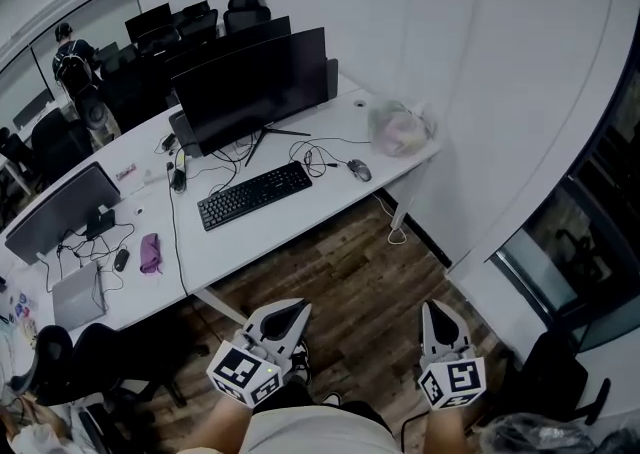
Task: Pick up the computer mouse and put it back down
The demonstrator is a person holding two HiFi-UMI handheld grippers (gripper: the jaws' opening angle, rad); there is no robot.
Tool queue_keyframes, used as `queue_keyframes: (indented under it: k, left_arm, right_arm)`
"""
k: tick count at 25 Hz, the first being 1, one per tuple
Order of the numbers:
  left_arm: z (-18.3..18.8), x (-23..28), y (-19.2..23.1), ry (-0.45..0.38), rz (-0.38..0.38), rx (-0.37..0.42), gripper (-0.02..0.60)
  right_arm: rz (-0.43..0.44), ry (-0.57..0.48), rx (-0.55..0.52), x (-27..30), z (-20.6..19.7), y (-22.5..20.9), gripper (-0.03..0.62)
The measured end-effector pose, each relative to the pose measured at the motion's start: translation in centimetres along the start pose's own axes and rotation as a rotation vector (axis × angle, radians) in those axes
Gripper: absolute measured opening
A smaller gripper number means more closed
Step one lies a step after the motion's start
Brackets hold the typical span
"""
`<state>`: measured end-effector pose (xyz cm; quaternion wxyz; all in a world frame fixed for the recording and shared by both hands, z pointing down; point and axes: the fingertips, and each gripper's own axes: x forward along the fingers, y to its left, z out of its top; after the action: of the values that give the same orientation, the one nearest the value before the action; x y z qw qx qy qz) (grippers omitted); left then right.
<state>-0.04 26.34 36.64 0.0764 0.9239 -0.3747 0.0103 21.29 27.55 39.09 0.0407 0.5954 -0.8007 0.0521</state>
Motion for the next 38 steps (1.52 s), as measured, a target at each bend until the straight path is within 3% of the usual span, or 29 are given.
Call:
queue_keyframes:
  k: [11, 30, 38]
  left_arm:
    - [1.0, 4.9, 4.4, -0.026, -0.032, 0.001, 0.008]
    - [3.5, 9.0, 22.0, -0.054, -0.03, -0.069, 0.008]
    - [3.9, 10.9, 26.9, -0.069, -0.011, -0.082, 0.008]
  right_arm:
    - [-0.008, 0.0, -0.031, 6.1, 1.4, -1.6, 0.02]
    - [0.031, 0.065, -0.122, 23.9, 3.8, 3.2, 0.02]
    - [0.068, 0.086, -0.144, 29.1, 3.6, 4.4, 0.02]
